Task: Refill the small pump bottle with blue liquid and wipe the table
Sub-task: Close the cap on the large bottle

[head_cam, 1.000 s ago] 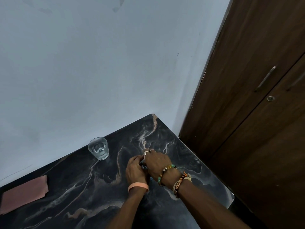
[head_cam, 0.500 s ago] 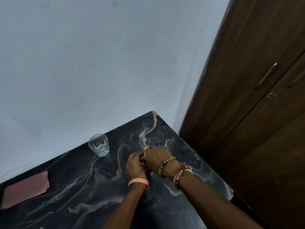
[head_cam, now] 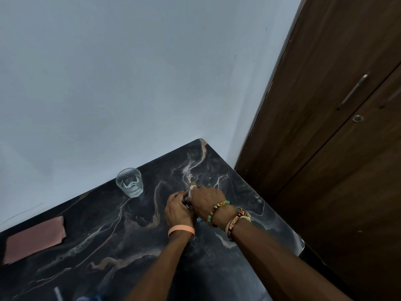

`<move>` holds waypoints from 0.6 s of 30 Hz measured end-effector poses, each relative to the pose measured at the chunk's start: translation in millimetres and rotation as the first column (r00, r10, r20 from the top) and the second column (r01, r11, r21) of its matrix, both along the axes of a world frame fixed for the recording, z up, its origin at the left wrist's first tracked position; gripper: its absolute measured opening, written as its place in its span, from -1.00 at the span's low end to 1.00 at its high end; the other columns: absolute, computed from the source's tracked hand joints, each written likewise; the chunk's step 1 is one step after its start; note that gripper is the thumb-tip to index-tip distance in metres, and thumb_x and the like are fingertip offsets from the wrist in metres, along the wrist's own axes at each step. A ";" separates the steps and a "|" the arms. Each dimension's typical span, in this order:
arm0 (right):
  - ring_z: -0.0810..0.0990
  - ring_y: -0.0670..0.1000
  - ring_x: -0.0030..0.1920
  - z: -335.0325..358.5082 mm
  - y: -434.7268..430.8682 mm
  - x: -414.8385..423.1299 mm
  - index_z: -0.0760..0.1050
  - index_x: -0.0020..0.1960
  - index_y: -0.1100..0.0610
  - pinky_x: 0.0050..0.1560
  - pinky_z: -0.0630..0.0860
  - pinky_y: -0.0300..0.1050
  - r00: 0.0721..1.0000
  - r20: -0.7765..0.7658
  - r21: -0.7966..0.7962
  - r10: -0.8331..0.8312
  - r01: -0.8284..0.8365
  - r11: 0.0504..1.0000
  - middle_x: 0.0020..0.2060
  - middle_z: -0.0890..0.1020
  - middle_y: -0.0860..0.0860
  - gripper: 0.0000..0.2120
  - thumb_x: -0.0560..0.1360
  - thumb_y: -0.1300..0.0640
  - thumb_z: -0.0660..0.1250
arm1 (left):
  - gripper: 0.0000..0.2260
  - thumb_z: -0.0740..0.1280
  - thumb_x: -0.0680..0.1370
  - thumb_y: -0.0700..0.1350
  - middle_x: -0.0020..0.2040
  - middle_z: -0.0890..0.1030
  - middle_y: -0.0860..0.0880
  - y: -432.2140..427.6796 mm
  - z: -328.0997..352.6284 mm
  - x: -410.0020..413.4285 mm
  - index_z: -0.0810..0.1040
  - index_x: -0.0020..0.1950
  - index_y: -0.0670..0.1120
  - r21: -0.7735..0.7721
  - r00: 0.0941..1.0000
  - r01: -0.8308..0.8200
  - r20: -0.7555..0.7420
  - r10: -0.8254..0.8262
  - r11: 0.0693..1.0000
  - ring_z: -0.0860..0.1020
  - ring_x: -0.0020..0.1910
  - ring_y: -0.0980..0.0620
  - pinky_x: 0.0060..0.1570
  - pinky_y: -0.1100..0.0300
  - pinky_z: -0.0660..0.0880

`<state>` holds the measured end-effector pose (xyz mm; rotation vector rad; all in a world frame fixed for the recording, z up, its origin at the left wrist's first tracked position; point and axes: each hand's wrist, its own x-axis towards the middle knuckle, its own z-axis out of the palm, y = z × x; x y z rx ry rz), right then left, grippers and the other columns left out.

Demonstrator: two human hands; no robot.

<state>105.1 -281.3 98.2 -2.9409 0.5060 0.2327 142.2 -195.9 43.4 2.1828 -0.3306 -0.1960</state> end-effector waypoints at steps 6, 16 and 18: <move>0.64 0.17 -0.04 -4.1 -0.9 -0.5 0.30 0.20 0.12 -0.11 0.57 0.09 1.000 0.010 -0.019 0.021 -0.021 1.000 0.02 0.59 0.10 -0.71 0.59 -0.05 0.19 | -0.74 0.47 0.41 -0.21 0.12 0.57 0.00 -0.2 -1.8 0.8 0.63 0.09 -0.06 0.020 1.000 -0.006 0.000 0.006 1.000 0.56 0.05 0.01 0.05 0.24 0.45; 0.62 0.20 -0.02 -9.6 -4.9 6.0 0.37 0.12 0.11 -0.04 0.56 0.10 0.996 0.044 0.084 -0.082 0.078 0.993 0.00 0.62 0.11 -0.73 0.57 -0.08 0.20 | -0.74 0.49 0.37 -0.22 0.09 0.57 -0.01 -1.1 0.0 -0.6 0.64 0.05 -0.08 -0.030 1.000 0.004 0.002 -0.004 1.000 0.55 -0.01 0.06 0.00 0.29 0.48; 0.62 0.20 -0.04 -10.6 -3.2 7.3 0.38 0.10 0.11 -0.04 0.56 0.11 0.994 0.049 0.099 -0.098 0.093 0.991 -0.02 0.62 0.12 -0.74 0.56 -0.07 0.21 | -0.74 0.49 0.37 -0.23 0.08 0.57 -0.01 -0.4 -0.8 0.1 0.63 0.05 -0.09 -0.042 1.000 0.002 -0.001 -0.002 0.999 0.52 -0.04 0.10 -0.04 0.33 0.45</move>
